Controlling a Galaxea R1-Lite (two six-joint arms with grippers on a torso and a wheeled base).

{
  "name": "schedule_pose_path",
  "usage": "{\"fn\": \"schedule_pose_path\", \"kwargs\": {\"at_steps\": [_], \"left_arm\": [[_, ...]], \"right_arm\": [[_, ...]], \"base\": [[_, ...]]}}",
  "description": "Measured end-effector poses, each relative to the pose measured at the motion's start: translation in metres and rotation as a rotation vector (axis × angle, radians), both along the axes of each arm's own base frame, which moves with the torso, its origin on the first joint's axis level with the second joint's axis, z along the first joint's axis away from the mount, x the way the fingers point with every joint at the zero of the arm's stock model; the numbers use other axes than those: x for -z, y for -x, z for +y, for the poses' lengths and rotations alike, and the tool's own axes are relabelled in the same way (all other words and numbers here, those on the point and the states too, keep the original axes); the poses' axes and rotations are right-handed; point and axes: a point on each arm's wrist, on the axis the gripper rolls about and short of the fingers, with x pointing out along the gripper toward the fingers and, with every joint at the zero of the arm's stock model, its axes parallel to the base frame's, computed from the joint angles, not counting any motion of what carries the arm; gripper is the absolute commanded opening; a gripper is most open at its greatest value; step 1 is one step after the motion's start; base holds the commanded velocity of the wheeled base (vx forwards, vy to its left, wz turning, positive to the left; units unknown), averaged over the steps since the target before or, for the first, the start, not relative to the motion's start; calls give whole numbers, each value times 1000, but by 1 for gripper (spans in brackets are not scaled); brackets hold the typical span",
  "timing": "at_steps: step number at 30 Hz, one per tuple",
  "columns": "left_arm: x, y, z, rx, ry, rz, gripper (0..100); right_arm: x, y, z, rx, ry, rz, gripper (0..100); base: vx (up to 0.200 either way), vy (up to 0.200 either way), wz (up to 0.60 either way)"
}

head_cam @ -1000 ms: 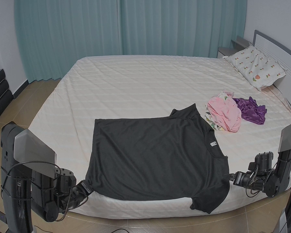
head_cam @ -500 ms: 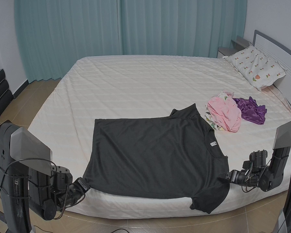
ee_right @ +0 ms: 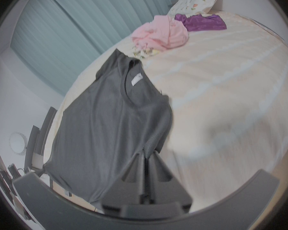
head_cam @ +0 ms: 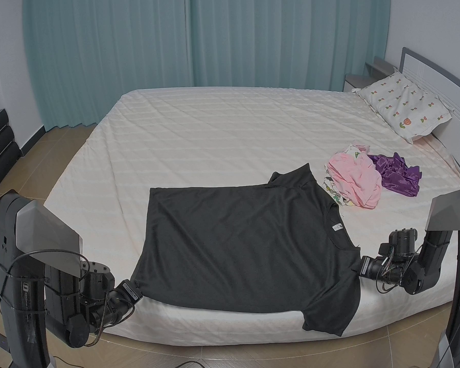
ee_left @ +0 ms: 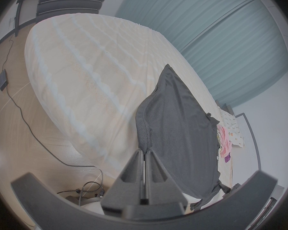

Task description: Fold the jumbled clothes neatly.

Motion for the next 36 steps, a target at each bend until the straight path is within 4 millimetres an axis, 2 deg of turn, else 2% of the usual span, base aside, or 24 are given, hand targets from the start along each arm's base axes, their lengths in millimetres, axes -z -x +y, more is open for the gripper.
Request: {"fn": "schedule_pose_path", "kwargs": {"at_steps": [10, 11, 17, 22, 28, 36], "left_arm": [[0, -4, 0, -6, -1, -14, 0], [0, -4, 0, -7, 0, -15, 0], [2, -6, -1, -6, -1, -17, 0], [2, -7, -1, -7, -1, -15, 0], [3, -7, 0, -8, 0, -13, 0], [3, -7, 0, -9, 0, -12, 0]], "right_arm": [[-17, -42, 6, -18, -3, -125, 0], [-16, -44, 7, -24, -1, -121, 100], [-17, -61, 12, -57, -3, -145, 100], [-14, -56, 5, -40, -4, -122, 100], [-14, -34, -10, 3, -18, -63, 100], [-9, 18, 0, -64, -70, 77, 100]], "base": [[0, 0, 0], [0, 0, 0], [0, 0, 0], [0, 0, 0], [0, 0, 0], [0, 0, 0]]}}
